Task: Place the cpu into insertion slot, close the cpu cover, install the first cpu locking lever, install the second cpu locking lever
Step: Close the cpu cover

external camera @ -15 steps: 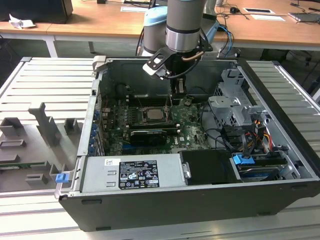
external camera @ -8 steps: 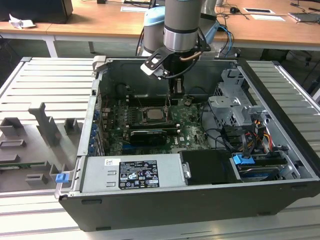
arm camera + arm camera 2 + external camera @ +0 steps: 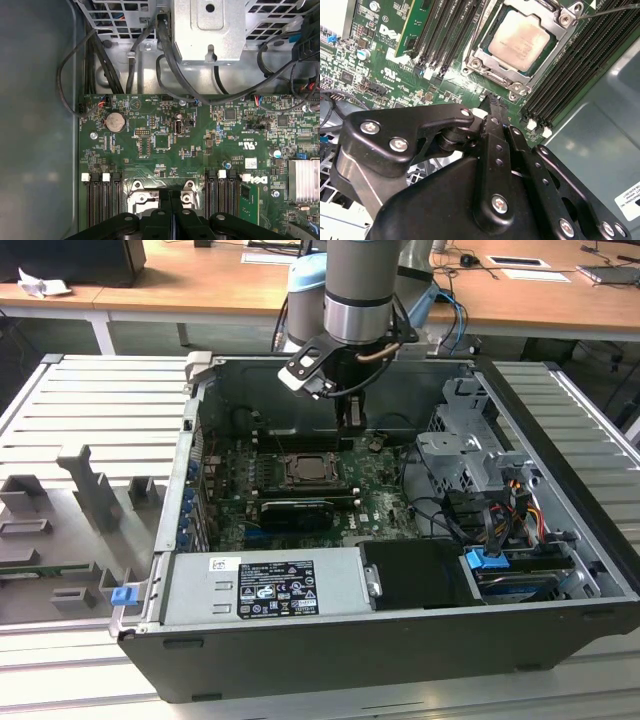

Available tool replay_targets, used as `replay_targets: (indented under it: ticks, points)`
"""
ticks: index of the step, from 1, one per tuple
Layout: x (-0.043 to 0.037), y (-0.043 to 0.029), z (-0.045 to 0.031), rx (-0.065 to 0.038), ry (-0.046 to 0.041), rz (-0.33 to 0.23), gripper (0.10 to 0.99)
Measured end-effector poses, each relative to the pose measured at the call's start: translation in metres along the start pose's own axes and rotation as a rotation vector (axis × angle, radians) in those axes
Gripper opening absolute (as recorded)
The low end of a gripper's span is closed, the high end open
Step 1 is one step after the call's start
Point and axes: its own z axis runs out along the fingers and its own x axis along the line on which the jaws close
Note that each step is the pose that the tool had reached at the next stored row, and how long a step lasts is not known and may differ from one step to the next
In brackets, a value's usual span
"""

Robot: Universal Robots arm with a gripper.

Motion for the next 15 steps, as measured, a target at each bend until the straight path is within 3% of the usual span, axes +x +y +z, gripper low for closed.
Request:
replay_targets:
  ticks: [15]
  points:
    - [-0.0001,-0.0086,-0.0001,0.0,-0.0001,0.0,0.106]
